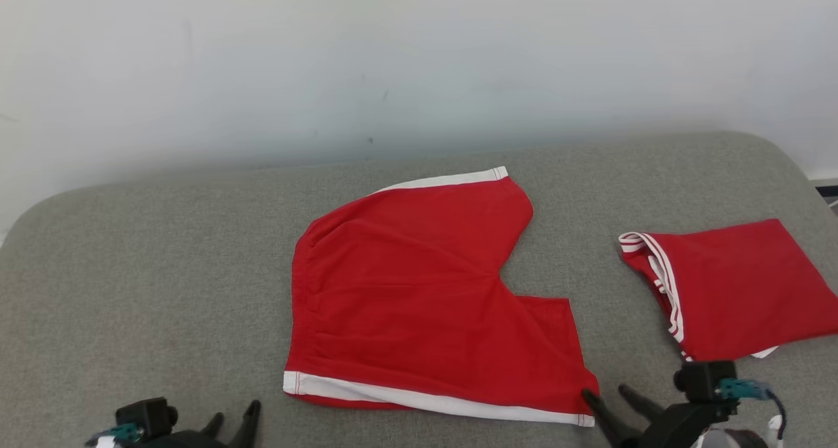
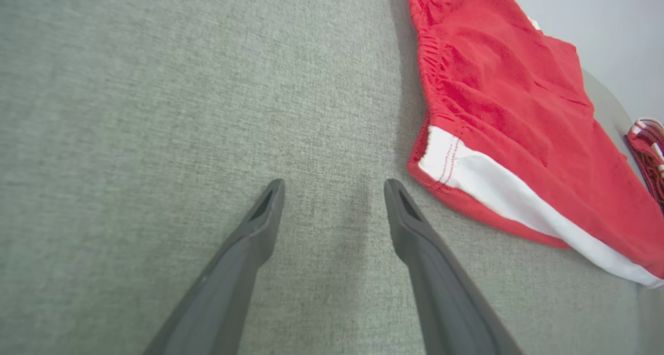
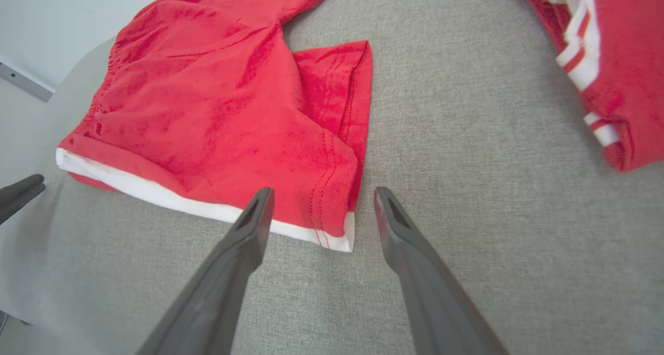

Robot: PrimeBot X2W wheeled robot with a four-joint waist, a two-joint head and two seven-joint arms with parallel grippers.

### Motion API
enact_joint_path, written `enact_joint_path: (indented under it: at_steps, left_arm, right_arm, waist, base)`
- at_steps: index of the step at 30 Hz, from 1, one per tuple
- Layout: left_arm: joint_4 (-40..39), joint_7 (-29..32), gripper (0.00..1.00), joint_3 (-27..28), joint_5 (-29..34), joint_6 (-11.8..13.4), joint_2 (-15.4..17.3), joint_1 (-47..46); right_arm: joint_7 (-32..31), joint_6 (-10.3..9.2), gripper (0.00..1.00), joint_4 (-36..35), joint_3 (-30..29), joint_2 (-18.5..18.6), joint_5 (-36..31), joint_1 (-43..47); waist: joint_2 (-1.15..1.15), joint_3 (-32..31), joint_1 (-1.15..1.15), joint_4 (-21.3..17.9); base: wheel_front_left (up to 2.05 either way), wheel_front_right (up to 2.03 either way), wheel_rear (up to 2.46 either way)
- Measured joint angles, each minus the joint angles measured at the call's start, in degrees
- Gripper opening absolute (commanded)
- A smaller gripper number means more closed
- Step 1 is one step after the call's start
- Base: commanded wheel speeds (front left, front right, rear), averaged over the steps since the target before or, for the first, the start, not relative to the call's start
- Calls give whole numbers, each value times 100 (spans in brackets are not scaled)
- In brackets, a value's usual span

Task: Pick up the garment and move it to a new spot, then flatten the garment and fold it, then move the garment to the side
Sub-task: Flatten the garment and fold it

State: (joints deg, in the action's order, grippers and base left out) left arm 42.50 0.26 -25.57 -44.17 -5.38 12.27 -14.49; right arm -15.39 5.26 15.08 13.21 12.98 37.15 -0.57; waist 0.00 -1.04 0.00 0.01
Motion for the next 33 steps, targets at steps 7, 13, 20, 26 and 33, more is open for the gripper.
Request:
enact_joint_path:
  at_steps: [7, 13, 20, 26, 33]
  left_arm:
    - [-680, -1226, 100, 285, 344, 475, 93, 209]
    - [-1250, -1534, 100, 142, 758, 606, 100, 605]
    - [-1987, -1508, 100, 75, 1109, 797, 159, 998]
    - [-2598, -1506, 100, 238, 1198, 900, 358, 1434]
    - [-3128, -1493, 100, 297, 1399, 942, 483, 1672]
  right_arm:
    - [1207, -443, 100, -436, -435, -222, -375, 12]
    - [1919, -739, 100, -592, -600, -475, -567, 69]
    - [2553, -933, 100, -643, -825, -578, -627, 288]
    - [2753, -998, 100, -705, -903, -647, -676, 377]
    - [2802, -1029, 100, -750, -932, -656, -702, 398]
  waist:
    - [0, -190, 0, 34]
    - [0, -351, 0, 43]
    - [0, -565, 0, 46]
    - [0, -691, 0, 10]
    - [0, -686, 0, -79]
  base:
    - [0, 0, 0]
    - [0, 0, 0]
    - [0, 0, 0]
    - [0, 0, 0]
    - [0, 0, 0]
